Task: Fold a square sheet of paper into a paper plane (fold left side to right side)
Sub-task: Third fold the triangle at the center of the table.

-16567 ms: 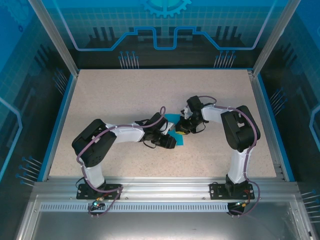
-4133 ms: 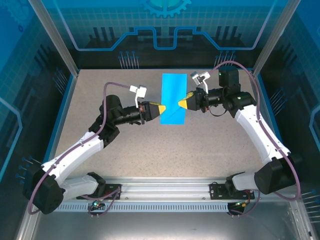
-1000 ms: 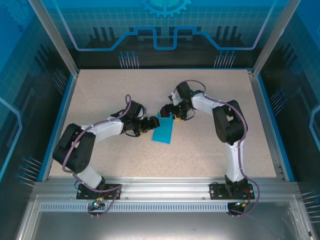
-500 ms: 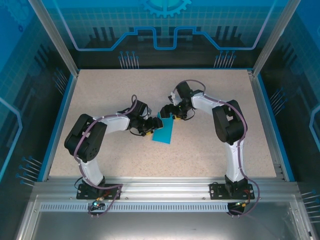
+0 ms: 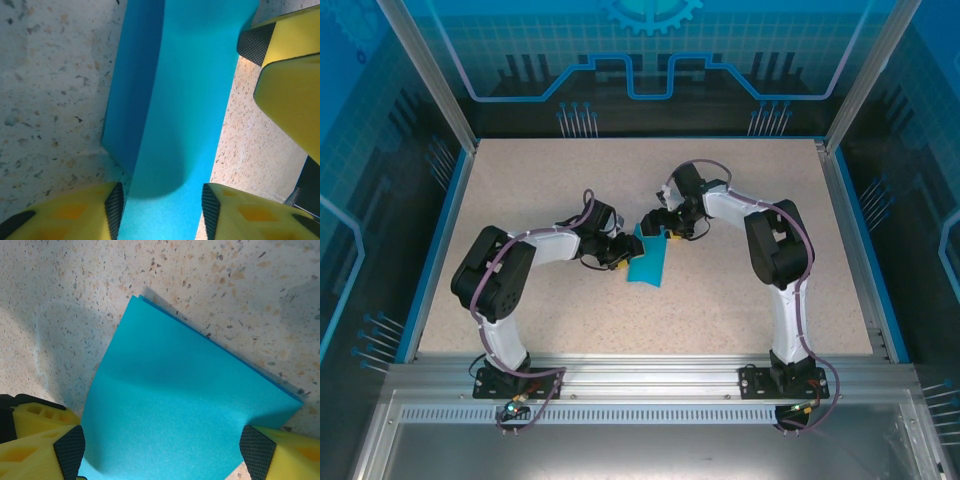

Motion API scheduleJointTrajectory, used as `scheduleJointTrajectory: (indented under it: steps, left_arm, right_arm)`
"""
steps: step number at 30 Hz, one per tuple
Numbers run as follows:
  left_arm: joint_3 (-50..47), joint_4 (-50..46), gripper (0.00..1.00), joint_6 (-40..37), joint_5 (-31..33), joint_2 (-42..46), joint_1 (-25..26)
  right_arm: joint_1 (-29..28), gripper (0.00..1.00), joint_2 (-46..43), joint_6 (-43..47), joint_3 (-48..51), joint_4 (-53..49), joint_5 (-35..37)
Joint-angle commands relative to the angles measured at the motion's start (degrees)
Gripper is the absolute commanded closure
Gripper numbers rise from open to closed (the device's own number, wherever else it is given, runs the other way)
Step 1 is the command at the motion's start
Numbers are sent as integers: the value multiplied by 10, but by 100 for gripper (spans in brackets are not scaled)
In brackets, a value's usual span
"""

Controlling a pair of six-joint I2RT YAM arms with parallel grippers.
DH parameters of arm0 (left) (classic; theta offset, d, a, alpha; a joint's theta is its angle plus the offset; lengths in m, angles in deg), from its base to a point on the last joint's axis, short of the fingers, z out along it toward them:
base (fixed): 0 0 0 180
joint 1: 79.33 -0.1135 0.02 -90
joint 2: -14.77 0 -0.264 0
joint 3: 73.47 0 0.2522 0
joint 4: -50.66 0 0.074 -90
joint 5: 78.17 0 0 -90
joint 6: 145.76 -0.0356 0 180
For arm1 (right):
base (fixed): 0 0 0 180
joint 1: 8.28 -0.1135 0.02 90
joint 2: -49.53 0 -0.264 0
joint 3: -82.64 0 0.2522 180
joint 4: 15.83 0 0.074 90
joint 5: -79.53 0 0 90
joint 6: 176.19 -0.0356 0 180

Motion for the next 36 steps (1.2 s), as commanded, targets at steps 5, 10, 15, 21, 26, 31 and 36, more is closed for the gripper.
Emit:
scheduleJointTrajectory:
  steps: [5,10,15,21,26,31,36]
  left_arm:
    - [-5,-28,54,-8,20,22,-2]
    - [-10,-31,54,-10,21,36,-2]
    - [-12,-30,55,-10,19,46,-2]
    - [-11,-43,61,-14,31,47,-2]
    - [-13,-45,71,-16,34,43,-2]
    - [-14,-46,78,-21,39,30,-3]
    - [-13,-41,84,-19,36,17,-2]
  right_arm:
    - [4,14,33,13,-1,-24,8]
    - [4,14,33,15,-2,-24,8]
    - [4,14,36,15,-2,-24,6]
    - [4,14,36,16,-1,-23,8]
    - [4,14,36,16,-2,-21,7]
    - [5,14,36,17,-1,-20,5]
    - [5,14,31,21,0,-14,0]
